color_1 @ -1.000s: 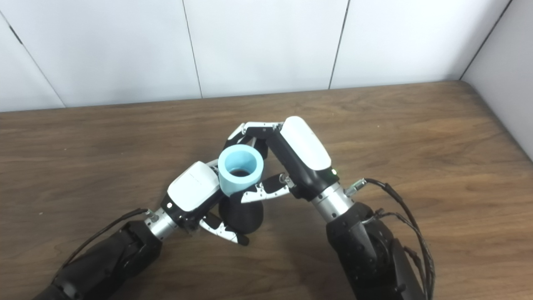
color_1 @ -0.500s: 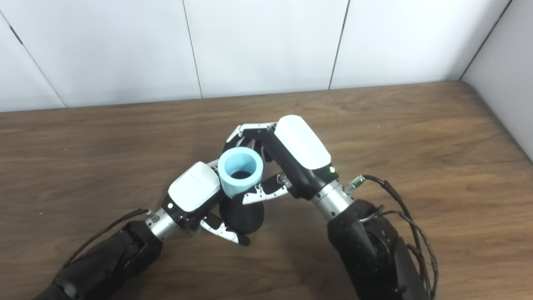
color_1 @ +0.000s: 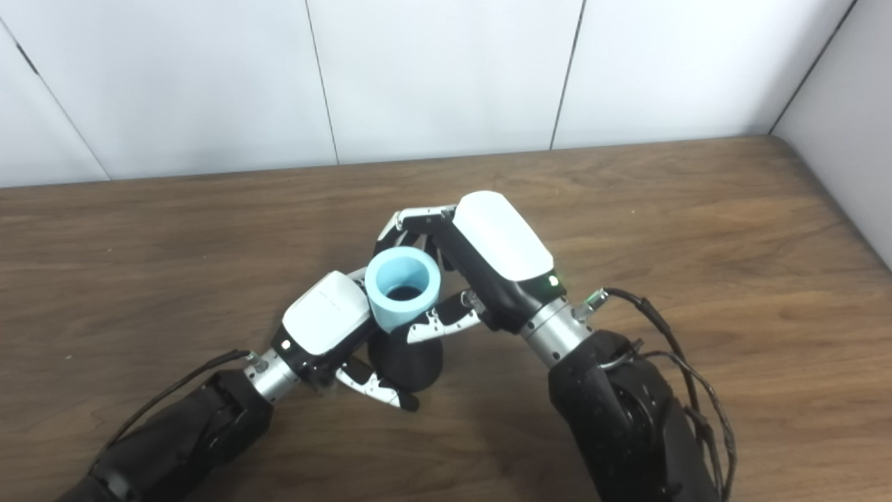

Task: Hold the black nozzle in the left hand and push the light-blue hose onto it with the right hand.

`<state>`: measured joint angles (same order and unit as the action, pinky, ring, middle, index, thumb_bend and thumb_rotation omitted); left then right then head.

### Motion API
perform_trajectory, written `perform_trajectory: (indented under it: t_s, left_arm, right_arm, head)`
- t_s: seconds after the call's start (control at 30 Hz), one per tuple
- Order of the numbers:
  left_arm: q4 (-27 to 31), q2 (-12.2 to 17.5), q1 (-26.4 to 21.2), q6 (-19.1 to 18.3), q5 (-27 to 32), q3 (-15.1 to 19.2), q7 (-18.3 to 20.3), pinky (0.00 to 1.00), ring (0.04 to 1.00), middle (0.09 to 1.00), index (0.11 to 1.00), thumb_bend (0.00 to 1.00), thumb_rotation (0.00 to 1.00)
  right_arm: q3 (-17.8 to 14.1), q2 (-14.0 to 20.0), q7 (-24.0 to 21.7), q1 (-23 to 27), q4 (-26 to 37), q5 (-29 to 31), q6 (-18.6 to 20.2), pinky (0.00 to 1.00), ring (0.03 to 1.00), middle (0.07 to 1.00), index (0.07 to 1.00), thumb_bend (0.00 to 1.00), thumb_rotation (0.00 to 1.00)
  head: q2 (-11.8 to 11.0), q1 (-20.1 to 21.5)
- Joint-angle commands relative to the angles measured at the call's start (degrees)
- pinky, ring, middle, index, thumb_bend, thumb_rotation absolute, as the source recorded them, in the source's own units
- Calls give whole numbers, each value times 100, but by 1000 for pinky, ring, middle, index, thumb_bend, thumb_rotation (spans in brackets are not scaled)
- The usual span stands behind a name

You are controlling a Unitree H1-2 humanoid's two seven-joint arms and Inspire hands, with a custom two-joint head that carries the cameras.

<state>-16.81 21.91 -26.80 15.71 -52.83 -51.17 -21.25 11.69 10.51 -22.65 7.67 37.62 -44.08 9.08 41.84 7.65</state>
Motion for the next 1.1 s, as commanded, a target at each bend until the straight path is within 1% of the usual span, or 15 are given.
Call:
perform_trajectory:
  t_s: [0.0,0.07,0.2,0.3,0.4,0.57,0.7,0.8,0.9,1.0,1.07]
  left_arm:
    - [-481,-26,910,80,-830,-840,925,757,475,461,516,515,0]
    - [-458,-19,912,67,-830,-844,964,762,476,458,521,514,0]
    - [-429,-13,920,37,-837,-845,988,763,468,446,528,512,0]
    - [-421,-8,923,20,-859,-850,972,762,470,448,527,513,0]
    - [-411,-5,924,32,-814,-847,974,756,475,450,527,513,0]
    - [-400,-20,917,14,-777,-856,1015,754,469,448,524,513,0]
    - [-450,-49,920,57,-733,-847,935,740,456,447,523,514,0]
    - [-410,-54,903,6,-756,-863,1032,745,456,450,524,513,0]
    - [-442,-79,898,-16,-753,-866,1030,745,457,445,524,514,0]
    - [-466,-94,901,-22,-724,-858,1007,745,457,442,524,514,0]
    - [-470,-96,893,-37,-728,-866,1033,750,461,440,527,514,0]
  right_arm:
    - [-72,-6,-212,163,117,-34,235,242,366,471,547,510,0]
    - [-93,-29,-294,177,142,79,380,245,366,476,547,510,0]
    - [-155,-67,-549,252,232,254,840,271,382,480,527,514,0]
    - [-176,-49,-655,307,278,319,1044,278,384,479,526,515,0]
    - [-144,-30,-706,333,308,317,1102,279,382,476,525,515,0]
    - [34,15,-836,426,336,-14,1094,256,364,468,546,510,0]
    - [141,45,-1040,572,391,-252,1125,248,360,465,549,509,0]
    - [220,111,-1130,648,443,-398,1001,233,353,464,550,508,0]
    - [361,213,-1113,646,492,-664,690,203,340,458,550,506,0]
    - [509,300,-854,540,478,-880,253,185,339,446,542,507,0]
    - [540,315,-680,445,425,-926,50,179,344,437,534,509,0]
  head:
    - [6,11]
    - [7,10]
    - [15,13]
    - [18,19]
    - [24,18]
    - [18,24]
    - [27,31]
    - [23,33]
    - [7,17]
    - [-2,22]
    - [-10,23]
